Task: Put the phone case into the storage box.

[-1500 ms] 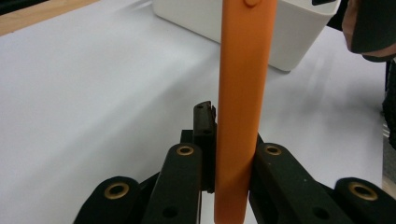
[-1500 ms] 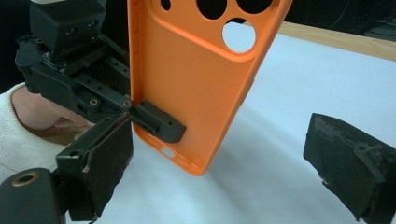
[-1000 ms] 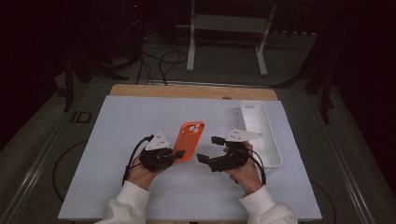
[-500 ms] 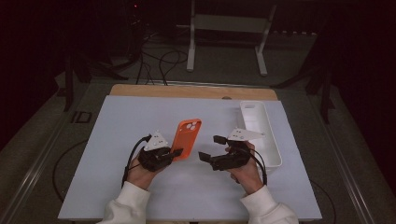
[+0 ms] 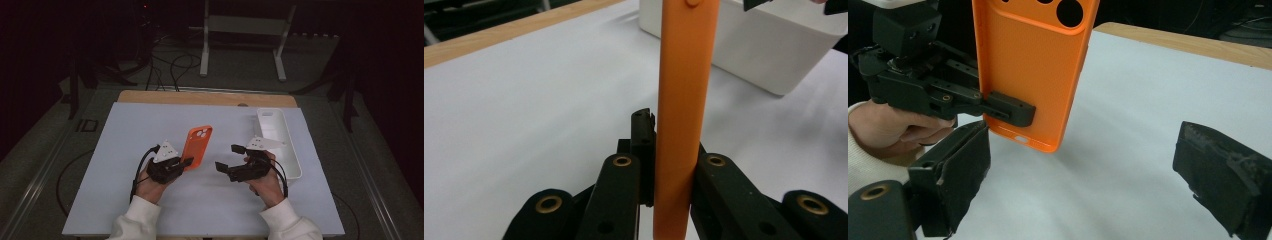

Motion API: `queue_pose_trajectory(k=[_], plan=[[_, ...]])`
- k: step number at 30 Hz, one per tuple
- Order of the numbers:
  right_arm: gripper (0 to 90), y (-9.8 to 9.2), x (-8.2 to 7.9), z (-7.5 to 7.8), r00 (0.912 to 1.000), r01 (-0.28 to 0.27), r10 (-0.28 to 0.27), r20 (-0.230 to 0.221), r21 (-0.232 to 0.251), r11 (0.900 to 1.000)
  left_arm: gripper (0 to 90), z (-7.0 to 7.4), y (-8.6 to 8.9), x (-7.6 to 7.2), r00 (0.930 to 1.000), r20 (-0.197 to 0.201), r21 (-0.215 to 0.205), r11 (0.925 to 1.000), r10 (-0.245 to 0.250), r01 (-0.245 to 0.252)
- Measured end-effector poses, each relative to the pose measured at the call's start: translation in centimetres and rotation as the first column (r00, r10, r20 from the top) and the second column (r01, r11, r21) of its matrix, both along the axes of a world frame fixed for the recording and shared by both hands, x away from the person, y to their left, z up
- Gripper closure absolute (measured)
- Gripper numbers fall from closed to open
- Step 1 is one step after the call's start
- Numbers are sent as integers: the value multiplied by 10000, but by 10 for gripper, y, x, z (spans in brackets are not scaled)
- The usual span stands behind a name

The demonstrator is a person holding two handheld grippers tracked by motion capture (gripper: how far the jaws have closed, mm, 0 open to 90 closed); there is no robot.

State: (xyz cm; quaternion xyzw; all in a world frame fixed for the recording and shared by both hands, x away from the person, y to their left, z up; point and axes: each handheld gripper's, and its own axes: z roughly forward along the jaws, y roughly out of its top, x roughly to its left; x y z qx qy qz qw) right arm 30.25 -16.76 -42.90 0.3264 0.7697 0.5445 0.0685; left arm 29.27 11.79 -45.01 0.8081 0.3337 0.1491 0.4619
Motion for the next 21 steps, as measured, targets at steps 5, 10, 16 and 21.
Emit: queue_pose_trajectory(k=[5,10,16,21], plan=[[81,1,0,1,9999,102,-101,98,-71,9999,855,0,0,-1,9996,169,4,9997,236,-236],[82,2,0,3,9997,219,-218,150,-72,9997,855,0,0,-1,9982,286,2,9986,522,-522],[82,5,1,6,9994,269,-269,197,-19,9996,855,-1,-1,-1,9968,381,37,9975,703,-705],[82,8,1,9,9993,296,-296,216,-13,9996,855,-2,-3,-2,9953,507,102,9965,829,-835]])
